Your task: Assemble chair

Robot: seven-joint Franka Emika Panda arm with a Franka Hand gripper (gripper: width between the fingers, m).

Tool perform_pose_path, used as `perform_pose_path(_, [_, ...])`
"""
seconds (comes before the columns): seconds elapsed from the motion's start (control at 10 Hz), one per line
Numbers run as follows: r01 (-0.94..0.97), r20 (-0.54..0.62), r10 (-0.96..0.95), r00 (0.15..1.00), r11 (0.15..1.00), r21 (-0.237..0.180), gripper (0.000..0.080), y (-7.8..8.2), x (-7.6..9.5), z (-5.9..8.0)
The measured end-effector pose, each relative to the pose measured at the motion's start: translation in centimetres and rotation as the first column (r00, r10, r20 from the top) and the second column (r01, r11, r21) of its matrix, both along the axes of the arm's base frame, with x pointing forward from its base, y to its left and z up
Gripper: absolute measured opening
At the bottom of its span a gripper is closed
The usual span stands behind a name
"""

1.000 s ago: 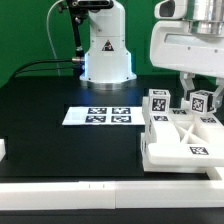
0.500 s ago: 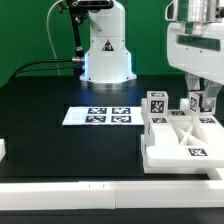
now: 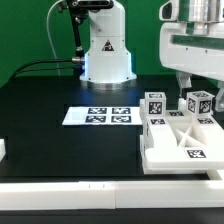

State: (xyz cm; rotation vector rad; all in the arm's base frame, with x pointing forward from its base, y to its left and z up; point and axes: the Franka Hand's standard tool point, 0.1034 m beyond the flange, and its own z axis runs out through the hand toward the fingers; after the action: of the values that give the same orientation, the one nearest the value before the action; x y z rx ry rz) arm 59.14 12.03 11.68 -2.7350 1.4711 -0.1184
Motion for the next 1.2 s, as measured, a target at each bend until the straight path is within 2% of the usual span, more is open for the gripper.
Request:
perform_pose_path(0.1, [-0.190,0.003,0.190,0.982,0.982,-0.011,0.0648,0.07,0.39,0.09])
perform_pose_path(0.4, [-0.346,-0.003,0.347,0.938,0.938,-0.027,0.0649,-0.02,0.32,0.00])
perform_pose_path(0.5, [-0.447,-0.008,0.447,0.894,0.894,-0.038,0.0649,-0.03,0.32,0.01])
perform_pose_path(0.6, [-0.647,-0.041,0.646,0.763,0.760,-0.069,0.0649,-0.09,0.23,-0.01])
perform_pose_path(0.7, [-0.775,-0.070,0.772,0.631,0.628,-0.069,0.0649,-0.05,-0.03,-0.24])
perform_pose_path(0.8, [-0.828,-0.089,0.823,0.561,0.558,-0.059,0.0649,0.09,-0.35,-0.48])
perform_pose_path(1.0, [-0.859,-0.100,0.854,0.511,0.507,-0.067,0.0640,0.12,-0.45,-0.53])
perform_pose_path(1.1, [-0.847,-0.099,0.841,0.532,0.528,-0.068,0.0640,0.09,-0.45,-0.54])
perform_pose_path(1.2, [-0.847,-0.099,0.841,0.532,0.528,-0.068,0.0463,0.07,-0.44,-0.54])
